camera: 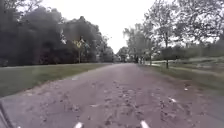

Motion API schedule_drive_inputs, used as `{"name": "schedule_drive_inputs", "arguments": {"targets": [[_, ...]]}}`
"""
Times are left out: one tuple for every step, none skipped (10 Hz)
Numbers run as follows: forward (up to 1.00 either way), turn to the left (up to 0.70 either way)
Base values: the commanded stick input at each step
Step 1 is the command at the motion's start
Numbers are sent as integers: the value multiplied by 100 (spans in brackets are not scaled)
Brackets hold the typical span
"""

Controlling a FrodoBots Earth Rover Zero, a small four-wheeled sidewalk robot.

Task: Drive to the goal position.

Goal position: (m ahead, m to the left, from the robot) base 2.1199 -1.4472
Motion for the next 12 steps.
{"name": "schedule_drive_inputs", "arguments": {"targets": [[70, 0], [70, 0], [70, 0], [70, 0], [70, 0], [70, 0], [70, 0], [70, 0], [70, 0], [70, 0], [70, 0], [70, 0]]}}
